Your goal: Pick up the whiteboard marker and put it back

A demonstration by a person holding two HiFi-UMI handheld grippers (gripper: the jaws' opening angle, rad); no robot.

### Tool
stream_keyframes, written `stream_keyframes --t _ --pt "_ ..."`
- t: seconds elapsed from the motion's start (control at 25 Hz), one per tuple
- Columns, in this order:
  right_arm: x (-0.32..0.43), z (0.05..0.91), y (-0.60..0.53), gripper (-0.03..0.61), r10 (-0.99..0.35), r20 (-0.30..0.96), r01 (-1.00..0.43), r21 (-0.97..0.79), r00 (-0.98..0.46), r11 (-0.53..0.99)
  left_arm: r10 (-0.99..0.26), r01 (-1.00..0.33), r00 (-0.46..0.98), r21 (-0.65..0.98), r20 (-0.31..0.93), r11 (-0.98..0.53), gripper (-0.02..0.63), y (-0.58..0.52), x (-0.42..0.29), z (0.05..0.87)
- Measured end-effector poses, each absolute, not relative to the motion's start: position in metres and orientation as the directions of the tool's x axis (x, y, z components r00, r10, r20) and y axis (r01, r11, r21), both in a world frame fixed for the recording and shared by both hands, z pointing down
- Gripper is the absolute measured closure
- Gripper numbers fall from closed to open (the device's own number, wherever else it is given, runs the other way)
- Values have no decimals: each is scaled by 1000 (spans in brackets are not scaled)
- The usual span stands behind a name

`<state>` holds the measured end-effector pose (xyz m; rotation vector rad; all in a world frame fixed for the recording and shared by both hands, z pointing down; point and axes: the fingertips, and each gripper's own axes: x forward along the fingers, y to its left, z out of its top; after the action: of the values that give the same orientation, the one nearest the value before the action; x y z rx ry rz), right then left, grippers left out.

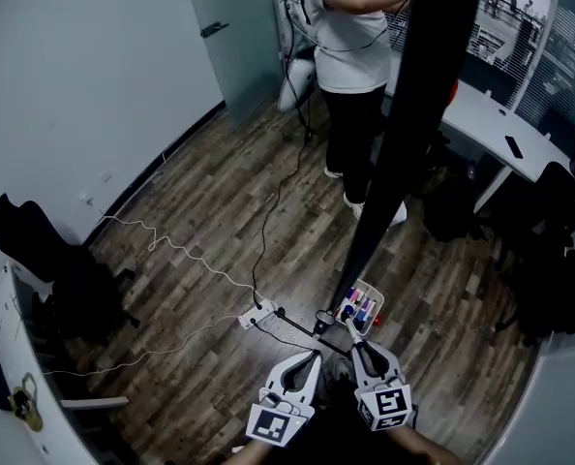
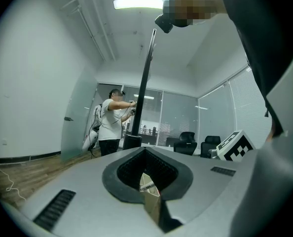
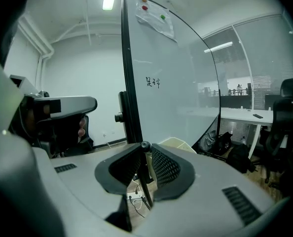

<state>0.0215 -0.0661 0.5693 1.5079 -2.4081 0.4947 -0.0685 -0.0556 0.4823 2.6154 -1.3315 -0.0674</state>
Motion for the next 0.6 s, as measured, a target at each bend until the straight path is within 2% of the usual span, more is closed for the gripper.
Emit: stream_keyframes --t 0.6 --pt "15 584 -84 500 -794 429 -900 -148 -431 409 -809 -802 584 203 69 -562 606 -67 -70 485"
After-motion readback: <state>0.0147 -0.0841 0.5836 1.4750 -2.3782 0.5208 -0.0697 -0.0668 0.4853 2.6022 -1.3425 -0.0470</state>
